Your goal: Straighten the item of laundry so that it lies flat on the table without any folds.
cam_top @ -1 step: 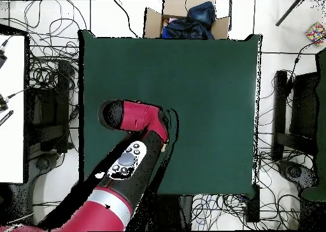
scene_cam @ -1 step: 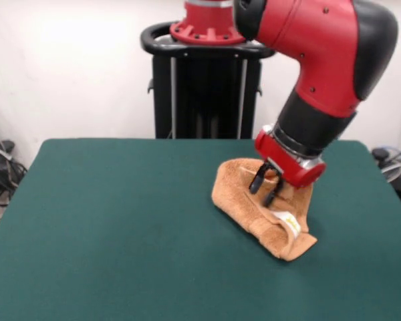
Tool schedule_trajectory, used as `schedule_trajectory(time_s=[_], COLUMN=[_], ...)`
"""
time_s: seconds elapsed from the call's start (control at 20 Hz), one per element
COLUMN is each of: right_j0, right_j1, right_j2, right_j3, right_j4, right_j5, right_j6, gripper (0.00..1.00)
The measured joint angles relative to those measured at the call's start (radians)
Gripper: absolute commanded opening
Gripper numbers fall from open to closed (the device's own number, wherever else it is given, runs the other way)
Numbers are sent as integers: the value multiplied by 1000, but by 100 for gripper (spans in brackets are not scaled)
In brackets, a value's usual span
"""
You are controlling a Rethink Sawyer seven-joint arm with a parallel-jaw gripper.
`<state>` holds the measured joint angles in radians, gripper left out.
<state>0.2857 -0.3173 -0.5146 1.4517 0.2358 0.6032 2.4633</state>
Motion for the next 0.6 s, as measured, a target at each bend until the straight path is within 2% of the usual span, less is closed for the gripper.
schedule_trajectory(time_s=[0.1, 0.2, 0.6], right_j0=[-5, -9, -33], right_j1=[18, 24, 27], right_j2=[-2, -2, -2], right_j3=[-23, -34, -66], right_j4=[-74, -104, -130], right_j5=[61, 109, 201], right_j6=[0, 0, 0], gripper=[0, 0, 0])
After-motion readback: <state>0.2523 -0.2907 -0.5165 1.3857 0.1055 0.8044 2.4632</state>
